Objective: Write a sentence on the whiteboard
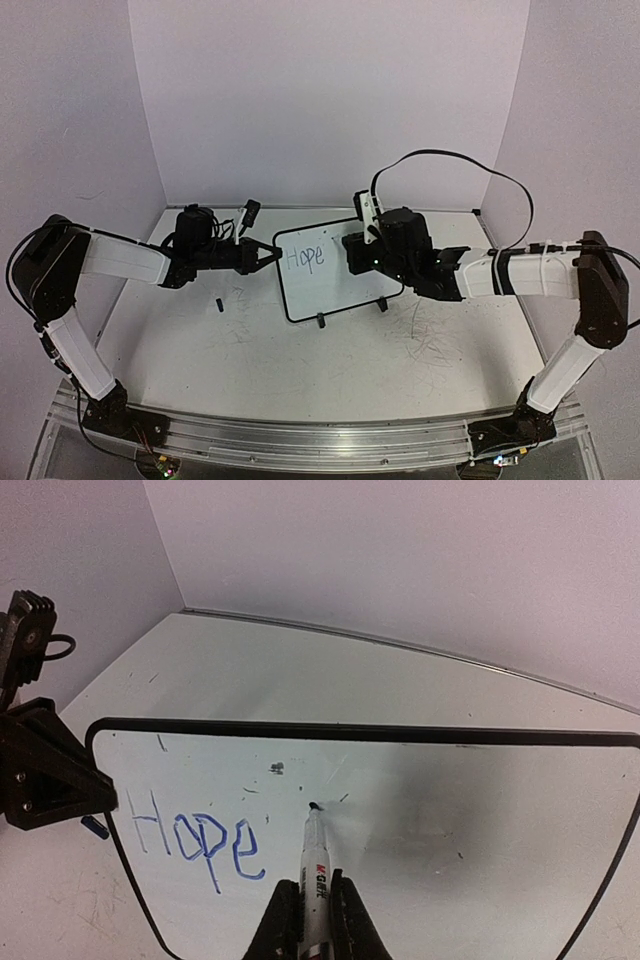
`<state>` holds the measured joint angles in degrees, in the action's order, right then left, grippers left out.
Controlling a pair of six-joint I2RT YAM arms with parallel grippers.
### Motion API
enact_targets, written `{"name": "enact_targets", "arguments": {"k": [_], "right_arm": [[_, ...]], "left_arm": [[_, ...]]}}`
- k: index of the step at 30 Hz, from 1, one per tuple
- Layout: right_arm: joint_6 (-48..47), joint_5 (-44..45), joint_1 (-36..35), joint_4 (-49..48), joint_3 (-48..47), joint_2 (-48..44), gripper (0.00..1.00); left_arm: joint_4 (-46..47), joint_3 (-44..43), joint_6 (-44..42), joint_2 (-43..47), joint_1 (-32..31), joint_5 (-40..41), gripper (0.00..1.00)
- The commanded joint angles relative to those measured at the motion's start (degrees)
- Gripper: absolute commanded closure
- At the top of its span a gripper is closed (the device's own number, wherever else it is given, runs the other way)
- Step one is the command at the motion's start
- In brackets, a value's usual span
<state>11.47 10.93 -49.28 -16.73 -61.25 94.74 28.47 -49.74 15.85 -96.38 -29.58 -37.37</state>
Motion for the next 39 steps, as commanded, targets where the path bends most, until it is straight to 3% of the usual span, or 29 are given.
{"name": "enact_targets", "arguments": {"k": [1,39], "right_arm": [[0.6,-0.4,0.0,-1.8,-1.6,0.7,1.00],[3.2,-2.9,-0.3,-0.1,5.2,0.3,1.00]], "left_arm": [[-1.0,0.5,-2.4,2.1,-0.2,1.7,1.00],[-1.4,0.4,-2.6,2.1,-0.3,2.4,1.00]]}}
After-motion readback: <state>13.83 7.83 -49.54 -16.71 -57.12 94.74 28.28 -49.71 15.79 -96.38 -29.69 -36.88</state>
